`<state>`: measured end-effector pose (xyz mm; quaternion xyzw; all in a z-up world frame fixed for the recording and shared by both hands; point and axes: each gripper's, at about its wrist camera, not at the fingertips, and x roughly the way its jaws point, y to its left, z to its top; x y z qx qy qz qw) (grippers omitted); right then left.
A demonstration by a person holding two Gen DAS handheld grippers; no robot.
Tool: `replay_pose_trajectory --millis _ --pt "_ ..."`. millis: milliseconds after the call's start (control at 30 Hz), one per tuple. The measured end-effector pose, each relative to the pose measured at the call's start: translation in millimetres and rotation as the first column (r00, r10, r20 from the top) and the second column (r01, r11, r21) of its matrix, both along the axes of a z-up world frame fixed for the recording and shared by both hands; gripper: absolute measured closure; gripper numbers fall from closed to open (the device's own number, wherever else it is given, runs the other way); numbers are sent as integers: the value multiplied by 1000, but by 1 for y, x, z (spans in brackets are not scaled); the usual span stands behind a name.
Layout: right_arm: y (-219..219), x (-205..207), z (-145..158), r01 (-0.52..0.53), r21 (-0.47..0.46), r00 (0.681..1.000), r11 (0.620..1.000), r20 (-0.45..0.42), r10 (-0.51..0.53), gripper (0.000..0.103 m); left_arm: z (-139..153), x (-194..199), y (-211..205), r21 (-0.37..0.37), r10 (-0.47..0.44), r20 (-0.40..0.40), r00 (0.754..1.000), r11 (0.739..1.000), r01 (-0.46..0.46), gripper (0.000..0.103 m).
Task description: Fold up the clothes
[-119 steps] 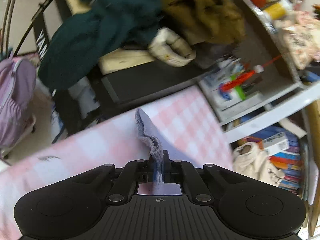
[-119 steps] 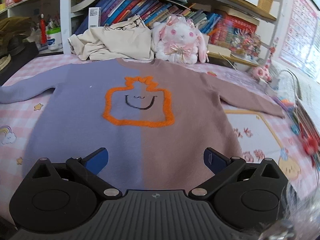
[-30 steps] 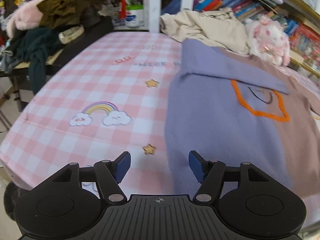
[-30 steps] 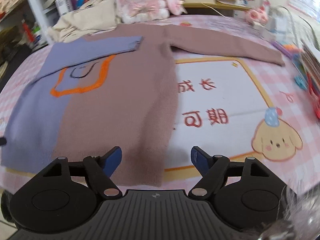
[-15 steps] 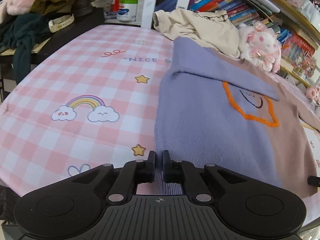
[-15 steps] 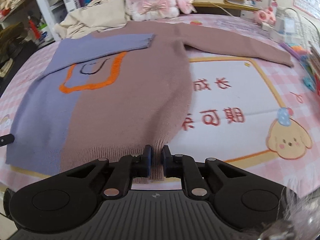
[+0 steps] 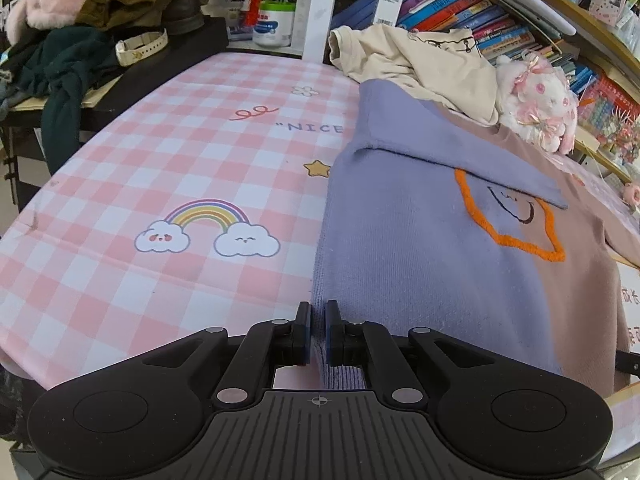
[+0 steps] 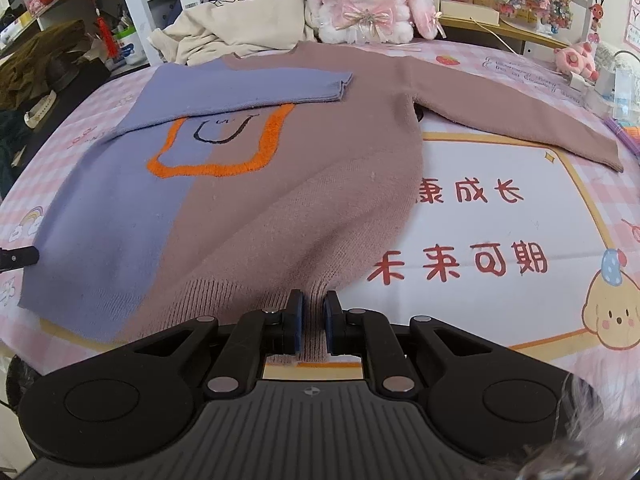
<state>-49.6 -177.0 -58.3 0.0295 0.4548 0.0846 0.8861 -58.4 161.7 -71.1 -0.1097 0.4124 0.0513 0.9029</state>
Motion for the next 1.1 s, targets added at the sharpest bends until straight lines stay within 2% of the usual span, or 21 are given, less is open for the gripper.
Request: replay_pose_trajectory --millis 67,200,300,367,533,667,767,800,833,900,933,967,1000,1067,1100 --pt "0 -1 0 -7 3 1000 1000 1 7 92 -2 0 8 -16 40 -3 999 999 -40 98" --pt "-7 1 -1 32 -28 999 999 34 -32 93 -1 3 11 -8 50 -15 999 999 -50 98" --pt "-16 3 -1 84 -19 996 996 34 -83 93 0 6 5 10 16 -20 1000 1000 -16 98" --pt "-17 -2 -1 79 -24 996 997 31 -78 93 -1 7 1 27 3 -15 1000 1000 -2 98" --pt "-10 -14 -2 47 -30 999 998 24 -47 93 -1 7 10 4 12 -16 1000 1000 -12 98" --pt "-11 -15 -2 72 -21 997 997 25 -71 93 0 5 10 -7 8 -18 1000 1000 -8 96" --pt "-11 -18 2 91 -20 995 996 32 -91 89 2 -1 9 -20 12 -7 1000 1000 -12 94" --pt "-11 -20 4 101 -23 994 995 36 -100 84 4 -4 7 -14 8 -3 1000 1000 -8 92" --pt "-11 -22 7 110 -23 993 994 42 -109 81 6 -7 6 -7 5 -1 1000 1000 -5 88" --pt "-11 -29 13 122 -5 991 993 61 -122 52 11 -14 2 13 -8 15 1000 1000 7 83" --pt "-12 -33 17 125 7 989 992 74 -125 46 14 -18 -1 25 -16 25 1000 1000 16 76" --pt "-12 -38 20 128 16 988 992 87 -129 44 17 -22 -5 36 -26 33 999 999 25 64" --pt "-12 -42 23 132 14 987 991 94 -133 39 21 -27 -9 44 -39 48 998 998 37 58" --pt "-11 -50 29 140 8 984 990 111 -140 35 27 -37 -18 57 -66 82 994 996 62 31" --pt "-10 -54 31 143 3 983 990 118 -143 32 30 -41 -22 61 -80 98 992 995 75 27"
